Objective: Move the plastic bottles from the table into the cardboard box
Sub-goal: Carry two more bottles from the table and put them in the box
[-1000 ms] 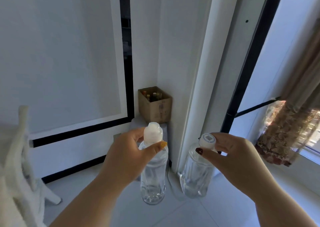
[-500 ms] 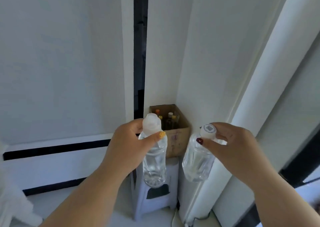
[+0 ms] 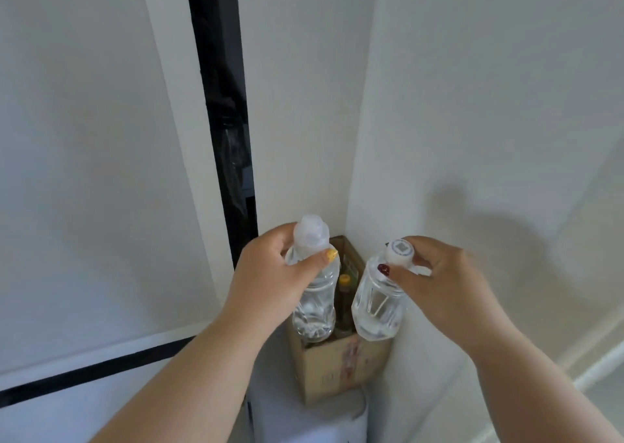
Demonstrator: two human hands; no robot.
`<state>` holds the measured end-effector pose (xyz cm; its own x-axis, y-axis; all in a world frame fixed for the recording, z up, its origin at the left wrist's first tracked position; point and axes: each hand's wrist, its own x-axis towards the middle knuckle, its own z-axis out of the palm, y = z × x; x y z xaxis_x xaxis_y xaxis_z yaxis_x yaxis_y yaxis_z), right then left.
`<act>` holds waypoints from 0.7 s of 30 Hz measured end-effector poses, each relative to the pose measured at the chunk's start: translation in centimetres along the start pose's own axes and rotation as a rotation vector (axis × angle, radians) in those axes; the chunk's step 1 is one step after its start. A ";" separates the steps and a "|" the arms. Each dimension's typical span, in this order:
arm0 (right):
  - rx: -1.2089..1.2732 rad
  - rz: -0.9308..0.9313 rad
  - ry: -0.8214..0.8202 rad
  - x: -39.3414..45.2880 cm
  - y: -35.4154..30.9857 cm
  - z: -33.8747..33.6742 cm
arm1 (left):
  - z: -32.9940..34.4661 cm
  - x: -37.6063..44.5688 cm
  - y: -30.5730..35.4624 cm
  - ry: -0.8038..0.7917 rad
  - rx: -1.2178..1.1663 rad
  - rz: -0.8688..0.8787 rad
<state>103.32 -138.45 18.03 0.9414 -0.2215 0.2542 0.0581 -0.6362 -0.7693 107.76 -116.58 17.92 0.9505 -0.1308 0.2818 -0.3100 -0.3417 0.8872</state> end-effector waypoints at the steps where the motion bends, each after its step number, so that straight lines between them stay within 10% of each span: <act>1: 0.017 0.022 -0.014 1.4 0.7 0.8 | 0.7 1.5 -0.7 -0.012 0.004 -0.012; 21: -0.534 0.301 -0.506 13.3 18.9 16.6 | 12.5 10.3 -19.7 -0.278 0.440 -0.330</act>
<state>122.43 -141.16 -2.81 0.9356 -0.1591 -0.3152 -0.2692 -0.8991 -0.3453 123.45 -122.86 -1.21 0.9754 -0.1700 -0.1403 -0.0356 -0.7496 0.6610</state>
